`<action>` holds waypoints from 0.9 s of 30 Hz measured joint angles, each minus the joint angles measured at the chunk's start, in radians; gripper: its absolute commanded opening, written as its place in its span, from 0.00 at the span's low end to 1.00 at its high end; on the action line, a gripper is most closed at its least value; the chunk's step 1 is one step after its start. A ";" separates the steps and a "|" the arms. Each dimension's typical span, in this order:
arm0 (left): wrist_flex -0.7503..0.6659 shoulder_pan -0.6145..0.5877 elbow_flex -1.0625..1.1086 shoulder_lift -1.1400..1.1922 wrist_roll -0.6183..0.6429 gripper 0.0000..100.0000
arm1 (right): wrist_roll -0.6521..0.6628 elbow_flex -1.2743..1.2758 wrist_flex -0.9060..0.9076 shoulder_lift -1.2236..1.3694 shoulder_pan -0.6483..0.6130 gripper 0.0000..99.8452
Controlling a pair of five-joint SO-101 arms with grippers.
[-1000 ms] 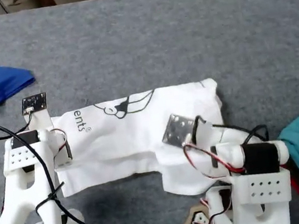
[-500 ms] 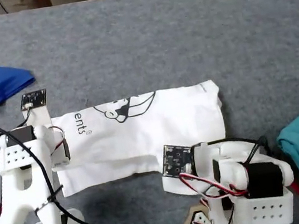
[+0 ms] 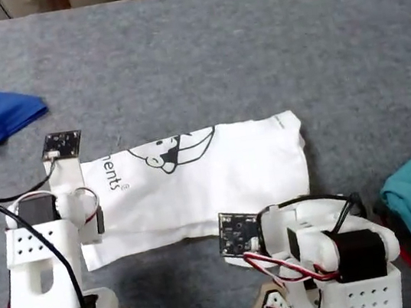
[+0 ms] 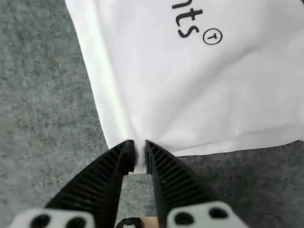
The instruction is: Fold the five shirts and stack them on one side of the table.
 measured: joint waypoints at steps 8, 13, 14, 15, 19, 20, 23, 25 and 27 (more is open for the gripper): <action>-0.006 0.000 0.083 0.000 -0.071 0.02 | 0.003 0.009 0.000 -0.002 0.000 0.00; -0.008 0.000 0.114 -0.003 -0.110 0.02 | 0.003 0.011 0.000 -0.002 0.000 0.00; -0.008 0.000 0.114 -0.003 -0.115 0.02 | 0.003 0.011 0.000 -0.002 0.000 0.00; -0.011 0.000 0.115 -0.003 -0.115 0.02 | 0.003 0.011 0.000 -0.002 0.000 0.00; -0.008 0.000 0.118 -0.003 -0.124 0.02 | 0.003 0.011 0.000 -0.002 0.000 0.05; -0.008 0.000 0.118 -0.003 -0.124 0.03 | 0.003 0.011 0.000 -0.002 0.000 0.08; -0.008 -0.012 0.118 -0.003 -0.124 0.12 | 0.003 0.011 0.000 -0.003 0.000 0.16; -0.008 -0.044 0.118 -0.006 -0.124 0.18 | 0.003 0.011 0.000 -0.005 0.000 0.19; -0.008 -0.063 0.121 -0.014 -0.124 0.20 | 0.003 0.011 0.000 -0.005 0.000 0.19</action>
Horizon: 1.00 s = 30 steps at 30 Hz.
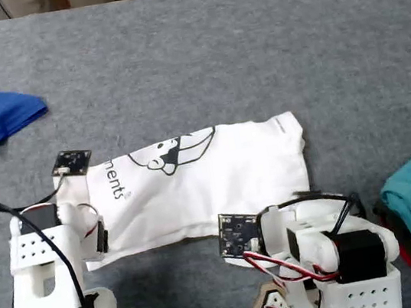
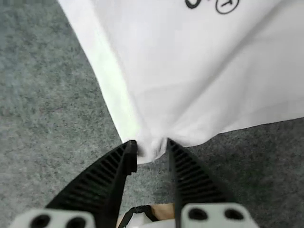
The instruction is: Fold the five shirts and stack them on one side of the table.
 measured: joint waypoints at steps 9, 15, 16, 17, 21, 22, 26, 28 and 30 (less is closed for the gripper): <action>0.000 -0.032 -0.021 -0.002 0.000 0.19 | 0.000 -0.037 0.000 0.000 -0.002 0.04; 0.000 -0.181 -0.227 -0.002 0.000 0.10 | 0.000 -0.094 0.000 0.000 0.017 0.01; 0.000 -0.203 -0.265 -0.002 -0.006 0.08 | 0.000 -0.114 0.000 0.000 0.025 0.01; 0.000 -0.219 -0.301 -0.002 -0.020 0.07 | 0.000 -0.137 0.000 0.000 0.029 0.01; 0.000 -0.244 -0.407 -0.002 -0.057 0.05 | 0.000 -0.203 -0.018 0.021 0.035 0.01; -0.006 -0.244 -0.419 -0.002 -0.038 0.05 | -0.014 -0.209 -0.043 0.048 0.040 0.01; -0.086 -0.173 -0.422 0.037 0.126 0.05 | -0.080 -0.284 -0.144 0.215 0.064 0.01; -0.121 -0.132 -0.422 0.080 0.222 0.05 | -0.140 -0.353 -0.190 0.328 0.064 0.01; -0.147 -0.075 -0.422 0.146 0.301 0.04 | -0.209 -0.420 -0.239 0.451 0.064 0.01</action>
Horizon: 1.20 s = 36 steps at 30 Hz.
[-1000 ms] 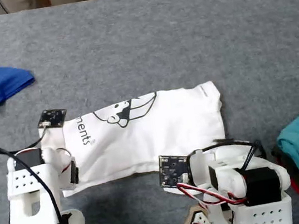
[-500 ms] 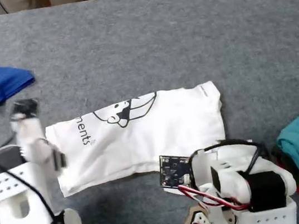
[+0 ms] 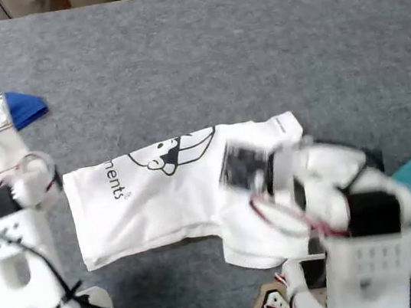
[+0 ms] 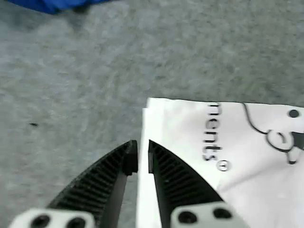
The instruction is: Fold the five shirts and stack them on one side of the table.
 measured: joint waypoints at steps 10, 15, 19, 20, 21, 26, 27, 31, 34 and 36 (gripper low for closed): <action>-0.180 0.100 -0.026 0.385 0.115 0.02 | -0.407 -0.077 -0.292 0.542 -0.061 0.01; -0.333 0.103 -0.026 0.560 0.120 0.02 | -0.514 -0.044 -0.500 0.764 -0.063 0.01; -0.384 0.092 -0.037 0.694 0.121 0.02 | -0.526 -0.046 -0.611 0.945 -0.057 0.01; -0.384 0.083 -0.049 0.710 0.123 0.02 | -0.526 -0.048 -0.621 0.990 -0.046 0.01; -0.384 0.075 -0.063 0.723 0.124 0.02 | -0.526 -0.057 -0.629 1.034 -0.032 0.01; -0.384 0.032 -0.100 0.743 0.114 0.02 | -0.508 -0.155 -0.628 1.189 0.025 0.01; -0.384 0.026 -0.101 0.744 0.098 0.02 | -0.508 -0.181 -0.626 1.206 0.034 0.01; -0.391 0.006 -0.103 0.744 0.052 0.02 | -0.482 -0.264 -0.620 1.269 0.057 0.01; -0.393 0.006 -0.115 0.746 0.044 0.02 | -0.462 -0.295 -0.598 1.280 0.057 0.01; -0.394 0.003 -0.155 0.747 0.043 0.02 | -0.460 -0.322 -0.583 1.280 0.058 0.01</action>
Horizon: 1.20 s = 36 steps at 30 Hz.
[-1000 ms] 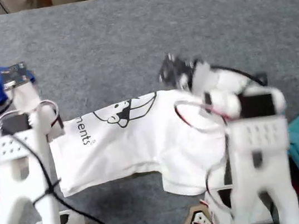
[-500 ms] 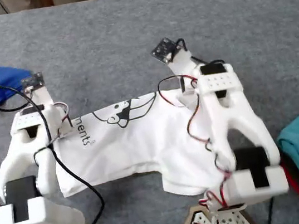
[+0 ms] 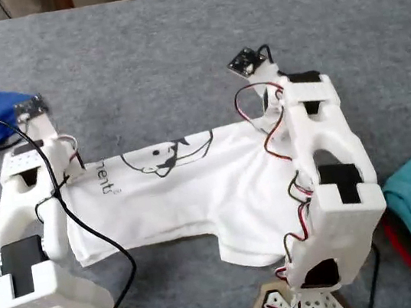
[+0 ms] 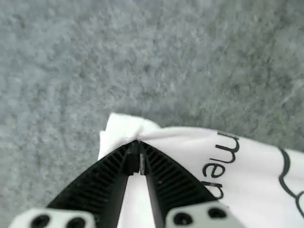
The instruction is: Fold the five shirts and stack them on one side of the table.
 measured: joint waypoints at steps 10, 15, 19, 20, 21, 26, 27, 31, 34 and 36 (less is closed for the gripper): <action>0.080 0.057 -0.218 0.097 0.000 0.02 | 0.000 -0.146 0.138 -0.023 -0.057 0.01; 0.227 0.048 -0.285 0.097 -0.002 0.02 | 0.000 -0.167 0.247 -0.132 -0.058 0.01; 0.308 0.049 -0.281 0.094 -0.003 0.02 | -0.002 -0.123 0.249 -0.198 -0.058 0.01; 0.325 0.058 -0.262 0.092 -0.003 0.02 | -0.014 -0.098 0.232 -0.203 -0.058 0.01; 0.333 0.072 -0.232 0.087 -0.003 0.02 | -0.026 -0.066 0.215 -0.203 -0.058 0.01; 0.295 0.107 -0.077 0.078 0.020 0.02 | -0.054 0.080 0.086 -0.203 -0.058 0.01; 0.272 0.109 -0.057 0.074 0.026 0.02 | -0.054 0.104 0.055 -0.203 -0.058 0.01; 0.232 0.109 -0.035 0.064 0.048 0.02 | -0.054 0.137 -0.057 -0.166 -0.058 0.01; 0.233 0.109 -0.069 0.097 0.081 0.02 | -0.020 0.132 -0.135 -0.066 -0.058 0.01; 0.242 0.109 -0.117 0.137 0.086 0.02 | 0.009 0.095 -0.124 -0.023 -0.058 0.01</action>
